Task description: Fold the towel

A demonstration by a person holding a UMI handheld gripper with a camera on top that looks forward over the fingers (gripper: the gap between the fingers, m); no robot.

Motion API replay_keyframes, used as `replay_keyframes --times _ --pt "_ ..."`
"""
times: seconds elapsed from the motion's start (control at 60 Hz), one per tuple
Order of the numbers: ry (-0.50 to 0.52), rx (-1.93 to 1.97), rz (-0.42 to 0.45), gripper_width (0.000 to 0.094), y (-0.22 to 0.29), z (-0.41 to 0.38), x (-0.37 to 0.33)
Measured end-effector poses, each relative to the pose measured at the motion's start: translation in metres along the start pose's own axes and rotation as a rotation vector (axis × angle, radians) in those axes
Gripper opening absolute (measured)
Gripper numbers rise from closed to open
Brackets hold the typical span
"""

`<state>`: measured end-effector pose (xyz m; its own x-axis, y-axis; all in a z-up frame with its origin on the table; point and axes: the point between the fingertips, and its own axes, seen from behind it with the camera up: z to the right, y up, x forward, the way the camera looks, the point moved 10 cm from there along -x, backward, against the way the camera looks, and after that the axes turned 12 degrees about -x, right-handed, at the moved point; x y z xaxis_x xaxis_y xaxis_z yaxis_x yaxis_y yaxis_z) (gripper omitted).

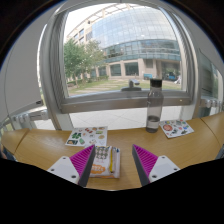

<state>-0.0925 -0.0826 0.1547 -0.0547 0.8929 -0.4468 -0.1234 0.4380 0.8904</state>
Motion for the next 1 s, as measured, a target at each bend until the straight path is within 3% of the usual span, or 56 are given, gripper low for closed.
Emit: replay_keyframes --times 0.167,0.533,1.0 --pt "-0.024 0.009 0.046 0.0752 -0.008 -0.031 -0.048" --pt "-0.049 -0.004 0.039 0.0755 -0.049 -0.089 -0.127" --pt "-0.086 -0.040 0.085 0.0755 -0.042 -0.103 -0.162"
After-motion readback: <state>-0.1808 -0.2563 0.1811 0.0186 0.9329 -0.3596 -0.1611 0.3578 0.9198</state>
